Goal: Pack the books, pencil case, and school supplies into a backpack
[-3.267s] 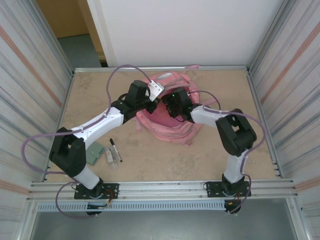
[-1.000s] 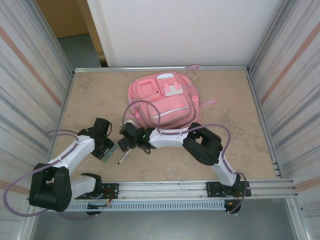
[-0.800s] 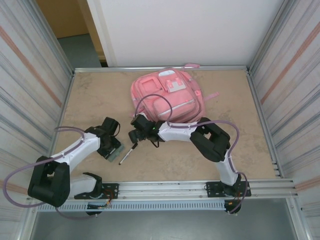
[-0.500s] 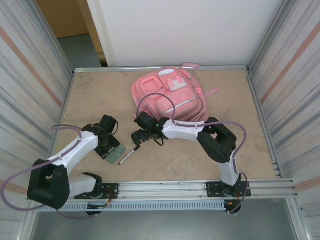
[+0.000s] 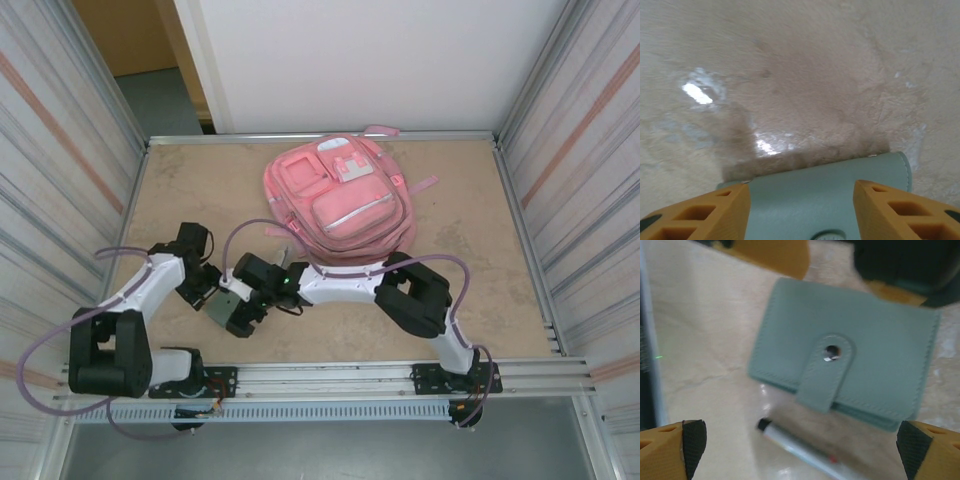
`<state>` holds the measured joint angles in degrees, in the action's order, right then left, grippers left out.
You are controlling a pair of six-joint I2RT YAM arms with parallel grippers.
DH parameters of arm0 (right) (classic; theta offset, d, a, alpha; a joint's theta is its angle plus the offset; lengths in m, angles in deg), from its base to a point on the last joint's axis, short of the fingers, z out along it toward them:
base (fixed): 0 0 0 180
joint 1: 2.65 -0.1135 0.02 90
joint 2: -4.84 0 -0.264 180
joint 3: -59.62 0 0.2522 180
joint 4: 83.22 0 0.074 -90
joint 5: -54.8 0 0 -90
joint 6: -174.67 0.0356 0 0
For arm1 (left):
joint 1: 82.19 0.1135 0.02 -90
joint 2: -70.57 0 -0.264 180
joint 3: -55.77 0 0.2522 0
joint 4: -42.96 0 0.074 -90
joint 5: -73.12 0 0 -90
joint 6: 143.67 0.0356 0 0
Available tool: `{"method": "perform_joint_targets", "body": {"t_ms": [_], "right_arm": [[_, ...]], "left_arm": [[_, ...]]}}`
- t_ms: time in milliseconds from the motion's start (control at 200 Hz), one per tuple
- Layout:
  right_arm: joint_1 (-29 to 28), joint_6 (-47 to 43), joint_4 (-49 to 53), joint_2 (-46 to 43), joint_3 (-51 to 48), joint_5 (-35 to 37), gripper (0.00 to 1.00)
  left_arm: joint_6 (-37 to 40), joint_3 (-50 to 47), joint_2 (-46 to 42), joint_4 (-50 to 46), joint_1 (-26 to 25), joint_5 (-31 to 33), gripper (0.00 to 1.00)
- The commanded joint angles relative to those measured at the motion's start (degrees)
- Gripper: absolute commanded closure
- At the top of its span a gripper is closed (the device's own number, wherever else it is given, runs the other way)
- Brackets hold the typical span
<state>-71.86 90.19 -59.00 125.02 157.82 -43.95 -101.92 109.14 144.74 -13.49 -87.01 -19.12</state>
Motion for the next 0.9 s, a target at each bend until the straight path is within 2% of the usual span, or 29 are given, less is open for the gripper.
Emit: {"method": "perform_joint_targets", "body": {"t_ms": [0, 115, 291, 406, 531, 636, 777, 897], "right_arm": [[0.7, 1.0, -0.8, 3.3, 3.8, 5.2, 0.01], [-0.7, 3.8, -2.4, 6.1, 5.6, 5.0, 0.01], [-2.1, 5.9, -2.6, 9.5, 6.2, 14.6, 0.02], [0.0, 5.3, -3.2, 8.8, 4.1, 13.2, 0.09], [2.9, 1.7, -4.7, 7.7, 2.2, 11.1, 0.10], [5.7, 0.0, -4.4, 8.0, 2.9, 10.0, 0.11], [9.1, 1.8, -3.4, 8.3, 5.1, 8.5, 0.10], [11.8, 4.8, -3.8, 6.4, 5.1, 3.2, 0.09]], "left_arm": [[3.4, -0.6, 1.2, 2.4, 0.3, -2.7, 0.40], [4.1, -1.3, 1.1, 2.0, 0.3, -3.6, 0.39], [3.5, -3.6, -2.3, 1.1, 0.3, -7.2, 0.39], [3.9, -4.2, -5.3, -1.9, 0.3, -6.7, 0.40], [3.2, -4.6, -8.5, -4.6, 0.3, -4.3, 0.39], [0.4, -6.9, -10.2, -3.9, -0.1, -6.5, 0.40], [-4.1, -9.7, -12.5, -4.0, -4.6, -5.8, 0.41], [-5.6, -11.1, -14.5, -3.9, -6.8, -5.6, 0.42]]}}
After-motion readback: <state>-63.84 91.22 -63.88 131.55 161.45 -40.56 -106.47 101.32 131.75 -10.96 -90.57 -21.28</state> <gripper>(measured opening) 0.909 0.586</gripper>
